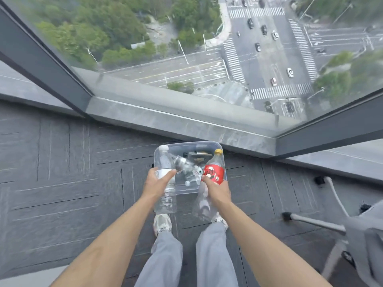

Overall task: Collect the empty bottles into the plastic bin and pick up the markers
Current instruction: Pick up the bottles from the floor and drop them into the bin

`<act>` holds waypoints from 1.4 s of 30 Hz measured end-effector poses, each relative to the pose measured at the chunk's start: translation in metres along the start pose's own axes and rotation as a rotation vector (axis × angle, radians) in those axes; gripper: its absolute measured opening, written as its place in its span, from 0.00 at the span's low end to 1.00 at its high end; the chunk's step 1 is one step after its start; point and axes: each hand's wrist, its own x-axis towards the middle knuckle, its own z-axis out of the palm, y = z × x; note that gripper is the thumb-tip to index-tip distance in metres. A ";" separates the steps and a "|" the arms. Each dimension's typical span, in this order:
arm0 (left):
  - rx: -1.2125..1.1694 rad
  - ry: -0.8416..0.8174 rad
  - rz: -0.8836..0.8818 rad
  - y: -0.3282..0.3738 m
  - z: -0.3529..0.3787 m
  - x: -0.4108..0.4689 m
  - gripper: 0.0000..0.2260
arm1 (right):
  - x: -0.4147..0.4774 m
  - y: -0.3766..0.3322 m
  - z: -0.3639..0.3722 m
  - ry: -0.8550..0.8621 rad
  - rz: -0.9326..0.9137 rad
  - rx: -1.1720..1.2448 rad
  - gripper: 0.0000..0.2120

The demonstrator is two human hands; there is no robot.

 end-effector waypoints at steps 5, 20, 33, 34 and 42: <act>0.056 -0.001 0.019 -0.026 0.008 0.053 0.32 | 0.066 0.005 0.023 0.043 0.058 0.021 0.41; 0.174 -0.026 0.007 -0.062 0.033 0.097 0.34 | 0.119 0.044 0.012 -0.061 -0.038 -0.196 0.28; 0.269 -0.108 0.010 -0.046 0.063 0.101 0.37 | 0.107 0.042 0.013 -0.118 -0.104 -0.108 0.22; 0.281 -0.122 0.012 -0.046 0.069 0.105 0.37 | 0.109 0.045 0.012 -0.108 -0.102 -0.100 0.22; 0.410 -0.238 0.042 -0.041 0.125 0.135 0.34 | 0.136 0.078 -0.023 -0.033 -0.058 -0.115 0.19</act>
